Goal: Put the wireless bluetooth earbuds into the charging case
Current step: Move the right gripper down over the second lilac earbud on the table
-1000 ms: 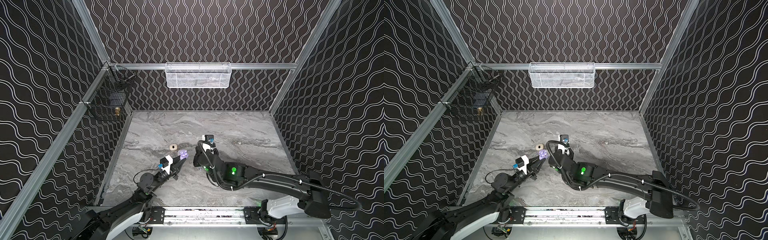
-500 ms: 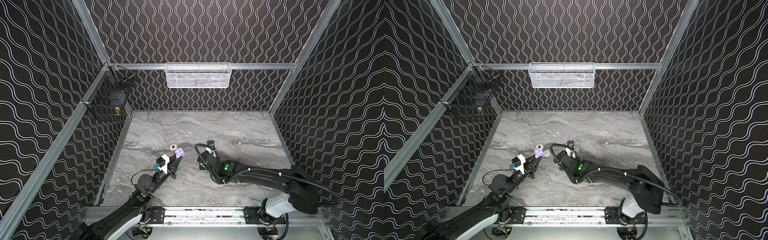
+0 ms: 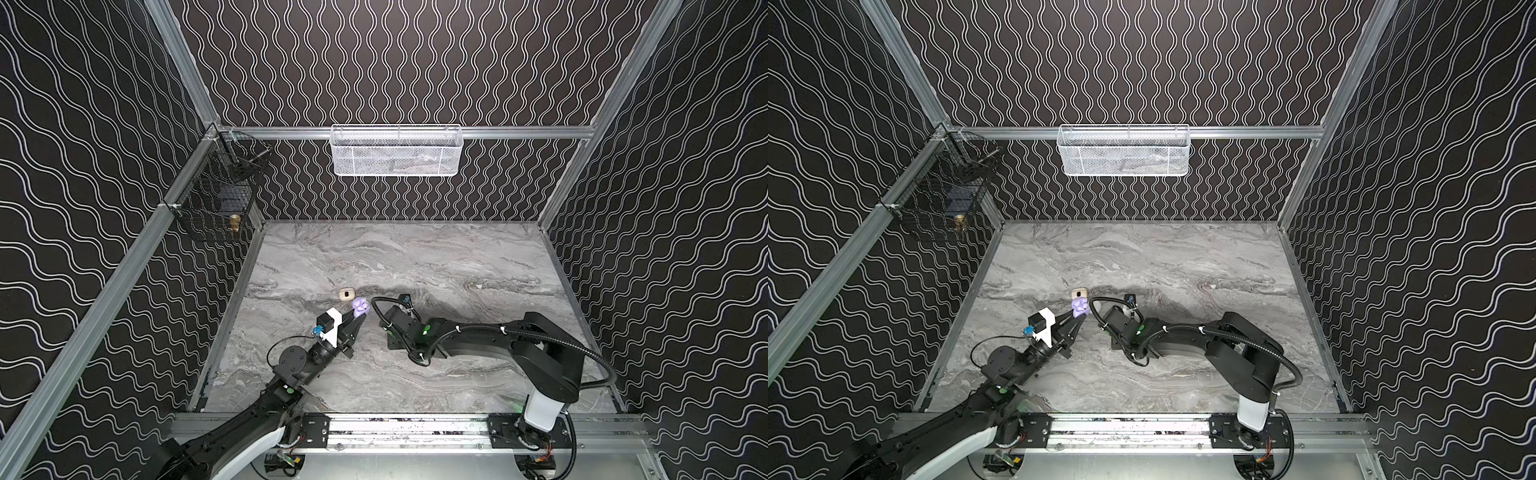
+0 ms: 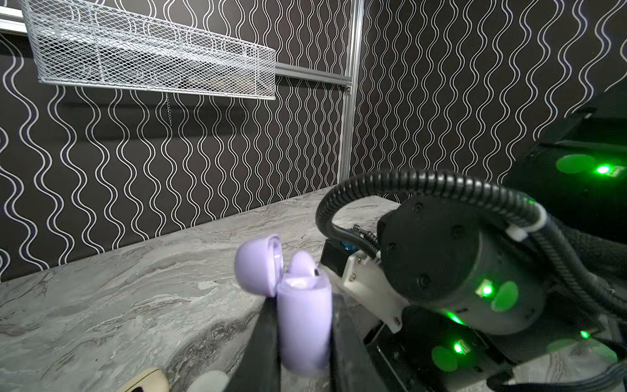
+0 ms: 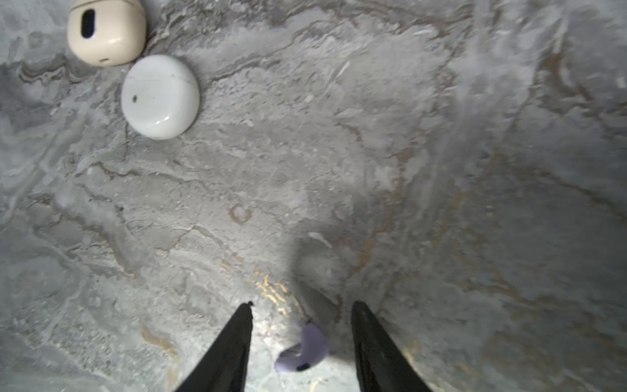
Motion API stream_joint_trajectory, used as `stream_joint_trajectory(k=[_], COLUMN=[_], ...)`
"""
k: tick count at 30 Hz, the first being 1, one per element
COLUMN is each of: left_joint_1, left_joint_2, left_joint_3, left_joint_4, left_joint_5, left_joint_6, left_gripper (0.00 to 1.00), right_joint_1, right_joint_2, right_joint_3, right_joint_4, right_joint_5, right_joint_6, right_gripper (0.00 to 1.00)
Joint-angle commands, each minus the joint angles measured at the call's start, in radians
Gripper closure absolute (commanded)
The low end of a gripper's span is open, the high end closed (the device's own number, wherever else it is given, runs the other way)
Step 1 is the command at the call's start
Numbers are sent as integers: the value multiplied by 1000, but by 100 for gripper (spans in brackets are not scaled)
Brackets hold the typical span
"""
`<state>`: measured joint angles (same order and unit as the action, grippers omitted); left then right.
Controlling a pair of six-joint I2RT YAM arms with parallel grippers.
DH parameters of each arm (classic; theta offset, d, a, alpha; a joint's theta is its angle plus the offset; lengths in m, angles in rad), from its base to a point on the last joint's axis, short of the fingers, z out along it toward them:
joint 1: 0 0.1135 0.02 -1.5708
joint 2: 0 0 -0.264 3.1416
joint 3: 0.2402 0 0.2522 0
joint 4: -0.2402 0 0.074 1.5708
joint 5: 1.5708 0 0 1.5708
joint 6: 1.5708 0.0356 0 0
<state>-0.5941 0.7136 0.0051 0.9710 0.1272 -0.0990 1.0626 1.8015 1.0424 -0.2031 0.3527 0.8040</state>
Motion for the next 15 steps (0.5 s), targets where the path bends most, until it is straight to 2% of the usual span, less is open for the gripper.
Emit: stream_joint_trajectory(k=[1,9,15], left_joint_1=[1,2,1], left_joint_2=[-3,-10,1], left_joint_3=[-37,-33,-34], left_joint_4=[28,13,25], left_joint_5=[4,6,3], left_joint_6=[-4,1,1], left_gripper=[100,100,100], right_joint_1=[6,32,40], right_joint_2=[4,-20,20], right_joint_3=[4,-71,-50], right_joint_4=[-24,-6,5], right_joint_5=[-15,-20,-44], right_joint_6=[29,58,43], right_gripper=[50,50,53])
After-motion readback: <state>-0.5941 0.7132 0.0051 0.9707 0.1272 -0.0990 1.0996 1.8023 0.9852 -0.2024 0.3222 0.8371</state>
